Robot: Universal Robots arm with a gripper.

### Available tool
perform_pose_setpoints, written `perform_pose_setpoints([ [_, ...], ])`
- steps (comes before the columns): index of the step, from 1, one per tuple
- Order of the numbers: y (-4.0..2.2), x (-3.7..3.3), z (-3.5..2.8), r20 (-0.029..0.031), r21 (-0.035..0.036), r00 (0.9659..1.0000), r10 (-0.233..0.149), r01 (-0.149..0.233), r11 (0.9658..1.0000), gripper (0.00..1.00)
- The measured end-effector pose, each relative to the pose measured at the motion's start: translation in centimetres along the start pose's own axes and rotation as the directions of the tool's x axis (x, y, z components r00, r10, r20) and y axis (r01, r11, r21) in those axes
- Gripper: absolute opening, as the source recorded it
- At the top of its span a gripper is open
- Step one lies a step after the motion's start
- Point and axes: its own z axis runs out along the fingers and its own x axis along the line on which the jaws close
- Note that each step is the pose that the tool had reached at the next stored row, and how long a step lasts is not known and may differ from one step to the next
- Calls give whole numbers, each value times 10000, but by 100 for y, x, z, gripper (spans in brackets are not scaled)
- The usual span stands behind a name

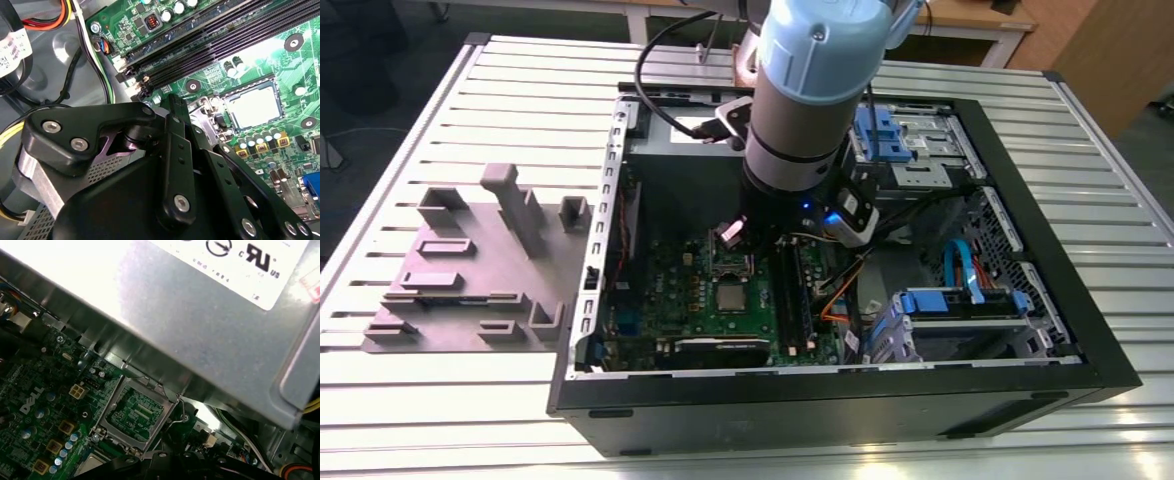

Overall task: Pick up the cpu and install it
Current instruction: 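Close the cpu cover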

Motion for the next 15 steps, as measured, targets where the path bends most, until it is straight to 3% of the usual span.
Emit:
perform_pose_setpoints([
  [15, 23, 11, 33, 4, -6, 10000, -2, 2, 10000, 10],
])
